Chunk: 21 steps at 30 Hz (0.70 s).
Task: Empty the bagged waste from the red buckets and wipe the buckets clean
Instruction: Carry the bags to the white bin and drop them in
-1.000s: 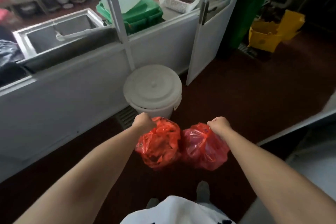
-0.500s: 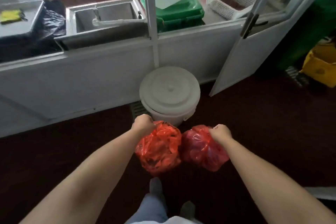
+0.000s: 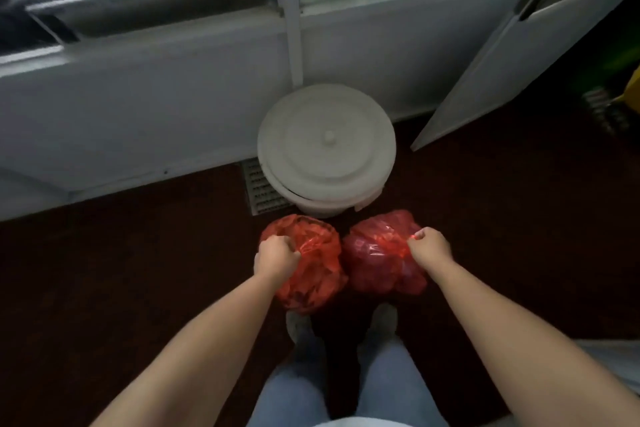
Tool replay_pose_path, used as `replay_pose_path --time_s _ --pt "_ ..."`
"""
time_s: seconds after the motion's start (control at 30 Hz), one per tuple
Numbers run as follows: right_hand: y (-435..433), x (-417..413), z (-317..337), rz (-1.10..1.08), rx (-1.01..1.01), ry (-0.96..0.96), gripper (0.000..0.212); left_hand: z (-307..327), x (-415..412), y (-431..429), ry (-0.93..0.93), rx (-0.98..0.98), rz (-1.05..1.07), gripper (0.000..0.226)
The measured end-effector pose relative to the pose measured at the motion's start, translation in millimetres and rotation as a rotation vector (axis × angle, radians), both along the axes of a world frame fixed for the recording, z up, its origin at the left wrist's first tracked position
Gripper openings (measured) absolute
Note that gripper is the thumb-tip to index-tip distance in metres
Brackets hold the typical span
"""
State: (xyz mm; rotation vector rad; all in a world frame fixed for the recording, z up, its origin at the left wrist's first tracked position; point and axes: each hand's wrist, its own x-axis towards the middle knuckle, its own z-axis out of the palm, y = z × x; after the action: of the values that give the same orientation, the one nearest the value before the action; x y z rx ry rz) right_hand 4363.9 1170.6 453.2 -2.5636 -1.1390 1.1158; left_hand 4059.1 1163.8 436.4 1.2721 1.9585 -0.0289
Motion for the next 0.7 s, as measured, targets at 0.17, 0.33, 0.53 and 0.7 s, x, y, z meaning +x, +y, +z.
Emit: replay_pose_path --time_s 0.17,0.33,0.53,0.7 --pt "27.3 7.7 -64.8 0.016 -0.032 0.014 0.02 -54.8 9.1 13.7 0.0 -0.063 0.074 0.007" --pt "38.3 16.6 -141.0 0.042 -0.069 0.046 0.016 -117.3 20.8 18.2 0.007 -0.112 0.193 0.008" --pt "44.2 29.0 -238.3 0.081 -0.084 0.062 0.01 -205.4 33.4 22.0 0.037 -0.073 0.242 0.015" --pt "43.0 37.6 -317.3 0.095 -0.133 0.082 0.007 -279.2 50.2 20.4 0.022 -0.089 0.274 0.009"
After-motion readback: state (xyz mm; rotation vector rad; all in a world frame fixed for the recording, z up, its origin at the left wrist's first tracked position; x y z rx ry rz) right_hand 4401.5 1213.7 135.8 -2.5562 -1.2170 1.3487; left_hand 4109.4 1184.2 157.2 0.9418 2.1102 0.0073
